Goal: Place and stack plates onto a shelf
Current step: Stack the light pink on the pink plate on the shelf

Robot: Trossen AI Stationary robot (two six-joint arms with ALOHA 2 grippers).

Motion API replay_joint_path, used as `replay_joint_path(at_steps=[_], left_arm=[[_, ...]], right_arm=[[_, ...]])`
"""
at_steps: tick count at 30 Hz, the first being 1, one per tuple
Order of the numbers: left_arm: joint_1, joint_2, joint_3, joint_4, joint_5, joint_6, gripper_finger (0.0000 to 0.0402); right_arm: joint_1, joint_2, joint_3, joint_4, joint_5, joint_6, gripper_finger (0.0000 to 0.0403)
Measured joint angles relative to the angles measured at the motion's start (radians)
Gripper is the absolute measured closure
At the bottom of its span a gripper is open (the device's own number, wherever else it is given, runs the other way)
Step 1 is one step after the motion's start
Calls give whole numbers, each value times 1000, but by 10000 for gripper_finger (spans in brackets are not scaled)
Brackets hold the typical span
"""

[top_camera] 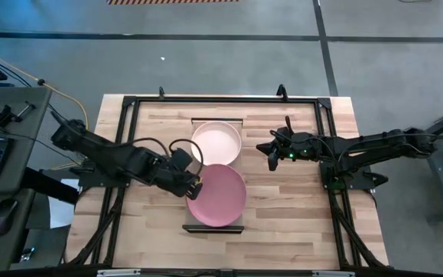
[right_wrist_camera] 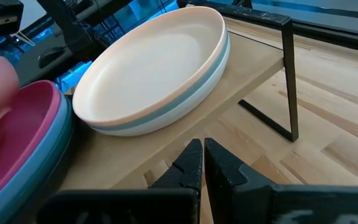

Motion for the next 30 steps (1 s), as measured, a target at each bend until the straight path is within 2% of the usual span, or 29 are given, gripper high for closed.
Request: replay_joint_path(at_steps=[10, 19, 24, 30], left_arm=[[7, 15, 25, -60, 27, 0, 401], [18, 15, 25, -32, 53, 109, 379], [18, 11, 25, -35, 50, 142, 356], [36, -23, 24, -38, 36, 203, 311]], right_arm=[[0, 0, 0, -6, 0, -1, 402], [0, 0, 0, -7, 1, 0, 402], [0, 0, 0, -14, 1, 0, 402], [0, 0, 0, -28, 1, 7, 402]])
